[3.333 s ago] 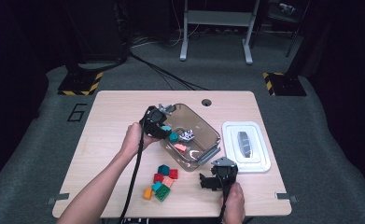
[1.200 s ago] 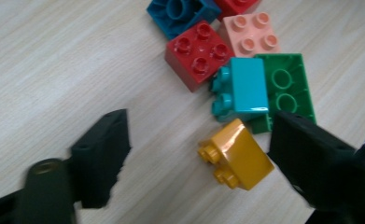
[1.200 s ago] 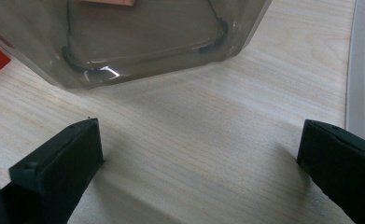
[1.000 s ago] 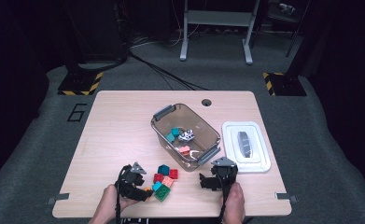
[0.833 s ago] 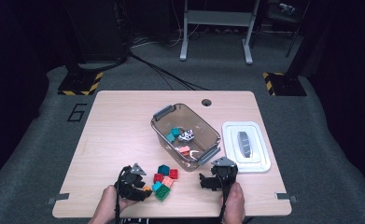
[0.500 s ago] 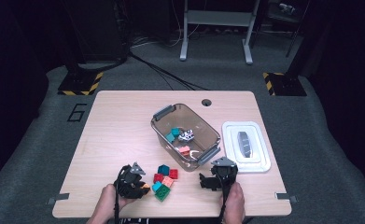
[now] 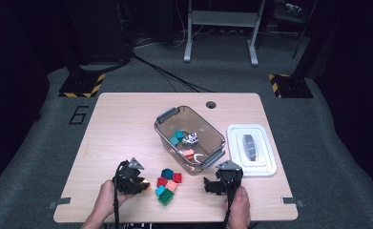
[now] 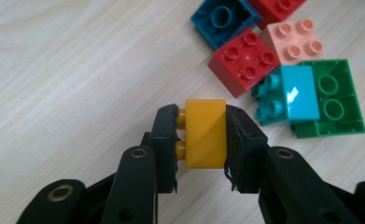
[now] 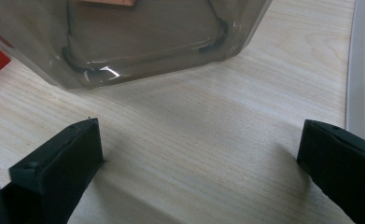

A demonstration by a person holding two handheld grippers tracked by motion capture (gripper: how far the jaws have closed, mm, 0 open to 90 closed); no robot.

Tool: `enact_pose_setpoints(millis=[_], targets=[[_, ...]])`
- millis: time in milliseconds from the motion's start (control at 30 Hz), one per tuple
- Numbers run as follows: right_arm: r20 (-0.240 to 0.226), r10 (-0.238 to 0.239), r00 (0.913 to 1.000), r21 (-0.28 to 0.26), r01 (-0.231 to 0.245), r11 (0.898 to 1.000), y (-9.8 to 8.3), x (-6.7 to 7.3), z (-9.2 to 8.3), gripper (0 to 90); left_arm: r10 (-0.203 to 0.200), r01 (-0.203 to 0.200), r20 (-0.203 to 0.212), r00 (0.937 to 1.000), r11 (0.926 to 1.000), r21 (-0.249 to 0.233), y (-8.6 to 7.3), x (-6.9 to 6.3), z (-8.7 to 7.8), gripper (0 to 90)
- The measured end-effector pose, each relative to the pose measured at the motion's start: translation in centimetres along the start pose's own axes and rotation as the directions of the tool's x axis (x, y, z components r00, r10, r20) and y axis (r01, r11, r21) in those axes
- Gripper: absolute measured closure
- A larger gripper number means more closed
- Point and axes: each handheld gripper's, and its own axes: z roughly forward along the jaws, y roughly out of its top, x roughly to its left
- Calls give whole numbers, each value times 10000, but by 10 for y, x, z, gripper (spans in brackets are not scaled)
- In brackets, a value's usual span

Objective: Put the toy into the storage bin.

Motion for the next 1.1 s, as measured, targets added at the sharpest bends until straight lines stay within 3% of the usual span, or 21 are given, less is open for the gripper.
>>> enact_pose_setpoints(millis=[700,1100], targets=[[-2,-4,10000,2,4,10000,0,0,0,0,-2,-15,-399,9992,9991,-421,37,29,-16,674],[-18,-5,10000,11,5,10000,0,0,0,0,91,-115,-451,9989,9985,-534,54,36,-25,674]])
